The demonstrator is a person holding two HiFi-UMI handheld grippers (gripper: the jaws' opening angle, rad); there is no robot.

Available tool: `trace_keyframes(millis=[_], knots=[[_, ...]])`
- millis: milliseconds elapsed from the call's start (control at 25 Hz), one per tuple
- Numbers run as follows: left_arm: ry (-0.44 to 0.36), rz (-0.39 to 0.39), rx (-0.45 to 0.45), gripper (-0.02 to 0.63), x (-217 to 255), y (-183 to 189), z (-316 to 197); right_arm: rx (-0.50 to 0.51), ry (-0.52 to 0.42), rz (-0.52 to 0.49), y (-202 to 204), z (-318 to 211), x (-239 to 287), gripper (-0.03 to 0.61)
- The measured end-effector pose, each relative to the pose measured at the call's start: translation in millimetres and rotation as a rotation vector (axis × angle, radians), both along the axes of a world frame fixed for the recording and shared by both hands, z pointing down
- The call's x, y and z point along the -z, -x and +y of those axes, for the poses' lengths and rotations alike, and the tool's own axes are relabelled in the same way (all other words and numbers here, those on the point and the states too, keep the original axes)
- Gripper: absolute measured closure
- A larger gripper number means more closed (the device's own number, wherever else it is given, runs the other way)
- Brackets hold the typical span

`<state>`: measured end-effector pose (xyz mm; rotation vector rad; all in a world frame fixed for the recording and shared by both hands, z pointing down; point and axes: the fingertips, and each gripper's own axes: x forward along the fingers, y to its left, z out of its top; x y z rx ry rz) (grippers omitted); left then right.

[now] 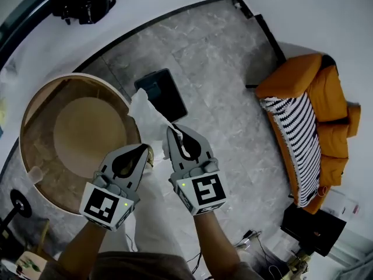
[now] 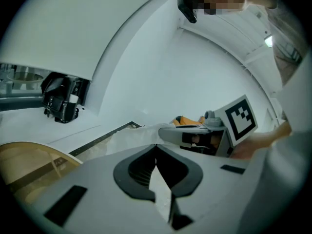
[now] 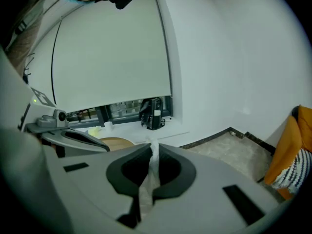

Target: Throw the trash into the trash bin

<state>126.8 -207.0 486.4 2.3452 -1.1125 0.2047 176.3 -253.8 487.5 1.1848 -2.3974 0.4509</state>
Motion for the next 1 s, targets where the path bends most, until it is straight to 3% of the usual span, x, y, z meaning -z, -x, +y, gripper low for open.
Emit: trace_keyframes(millis=[200, 360, 720, 1000], knots=[[-0.002, 0.004, -0.073, 0.595, -0.2, -54.2, -15.7, -0.088, -0.013, -0.024, -58.8, -12.2, -0.8, 0.558], [0.003, 0.001, -0.085, 0.595, 0.3, -70.5, -27.0, -0.109, -0.002, -0.025, -78.1, -23.0, -8.8, 0.558], [0.023, -0.013, -0.041, 0.595, -9.6, -60.3, -35.9, -0.078, 0.063, -0.002, -72.4, -47.8, -73.5, 0.558], [0.058, -0.038, -0.004, 0.595, -20.7, -34.4, -28.5, -0.008, 0.205, 0.119, -59.5, -60.4, -174.3, 0.558]])
